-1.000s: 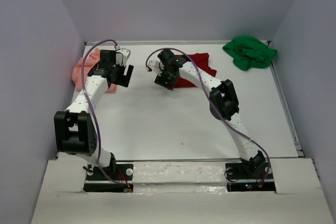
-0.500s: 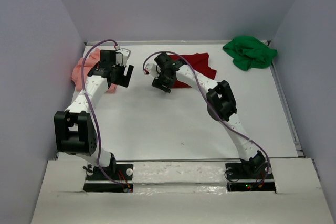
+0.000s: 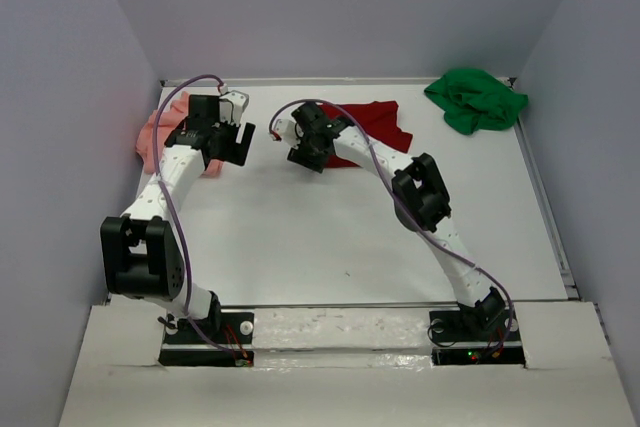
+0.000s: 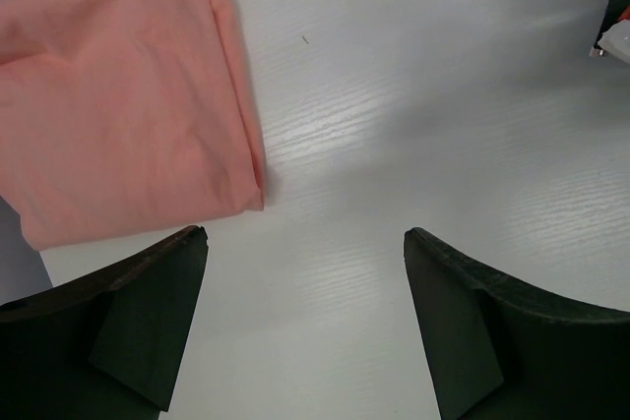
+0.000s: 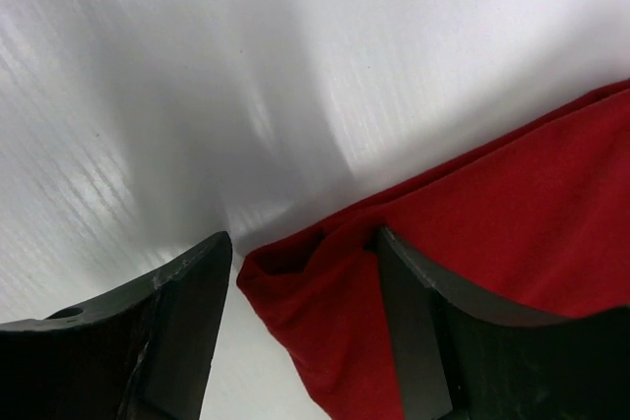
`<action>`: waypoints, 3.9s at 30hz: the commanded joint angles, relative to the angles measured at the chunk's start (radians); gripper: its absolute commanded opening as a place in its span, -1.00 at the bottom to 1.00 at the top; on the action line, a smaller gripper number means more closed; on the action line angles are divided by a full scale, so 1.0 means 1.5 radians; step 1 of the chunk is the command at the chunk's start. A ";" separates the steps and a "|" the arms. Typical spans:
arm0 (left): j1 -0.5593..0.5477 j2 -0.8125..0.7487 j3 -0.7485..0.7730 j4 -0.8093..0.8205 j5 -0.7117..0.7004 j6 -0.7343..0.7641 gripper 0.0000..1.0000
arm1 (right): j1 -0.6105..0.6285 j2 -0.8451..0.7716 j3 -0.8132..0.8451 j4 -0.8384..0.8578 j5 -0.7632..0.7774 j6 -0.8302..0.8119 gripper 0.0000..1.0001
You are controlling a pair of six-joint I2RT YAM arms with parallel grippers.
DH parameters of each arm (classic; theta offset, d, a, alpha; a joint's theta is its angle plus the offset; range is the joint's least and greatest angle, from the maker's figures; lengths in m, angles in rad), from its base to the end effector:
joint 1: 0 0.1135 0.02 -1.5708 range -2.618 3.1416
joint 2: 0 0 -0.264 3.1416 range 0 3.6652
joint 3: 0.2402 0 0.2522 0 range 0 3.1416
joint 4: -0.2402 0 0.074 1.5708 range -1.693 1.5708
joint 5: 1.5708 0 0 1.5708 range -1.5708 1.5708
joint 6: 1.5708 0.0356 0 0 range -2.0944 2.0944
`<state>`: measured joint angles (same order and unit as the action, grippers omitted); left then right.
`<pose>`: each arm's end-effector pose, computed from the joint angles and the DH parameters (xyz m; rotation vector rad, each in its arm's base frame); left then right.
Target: Fold and stack the t-shirts
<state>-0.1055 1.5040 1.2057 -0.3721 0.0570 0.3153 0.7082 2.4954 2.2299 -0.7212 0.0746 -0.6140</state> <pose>0.3379 -0.0378 0.2942 0.4981 2.1843 0.0498 0.4144 0.3514 0.1747 -1.5456 2.0337 -0.0591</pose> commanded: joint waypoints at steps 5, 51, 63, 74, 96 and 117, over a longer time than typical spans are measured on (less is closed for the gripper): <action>-0.005 -0.043 0.019 -0.017 0.023 -0.005 0.86 | -0.003 0.006 -0.046 0.006 0.079 -0.014 0.32; -0.034 0.170 0.145 -0.108 0.268 -0.030 0.69 | -0.021 -0.116 -0.110 -0.047 0.112 0.020 -1.00; -0.052 0.277 0.223 -0.164 0.339 -0.033 0.68 | -0.027 -0.136 -0.050 -0.038 0.073 0.035 -1.00; -0.055 0.384 0.318 -0.197 0.420 -0.057 0.67 | -0.027 -0.183 -0.057 -0.061 0.020 0.059 -1.00; -0.053 0.551 0.407 -0.108 0.768 -0.185 0.65 | -0.002 -0.141 -0.034 -0.068 -0.025 0.055 -1.00; -0.033 0.607 0.264 0.548 0.761 -0.795 0.64 | 0.010 -0.137 -0.058 -0.067 0.009 0.039 -1.00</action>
<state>-0.1543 2.3924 1.6173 0.1734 1.1866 -0.6220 0.7040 2.2997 2.1326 -0.8482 0.0715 -0.5400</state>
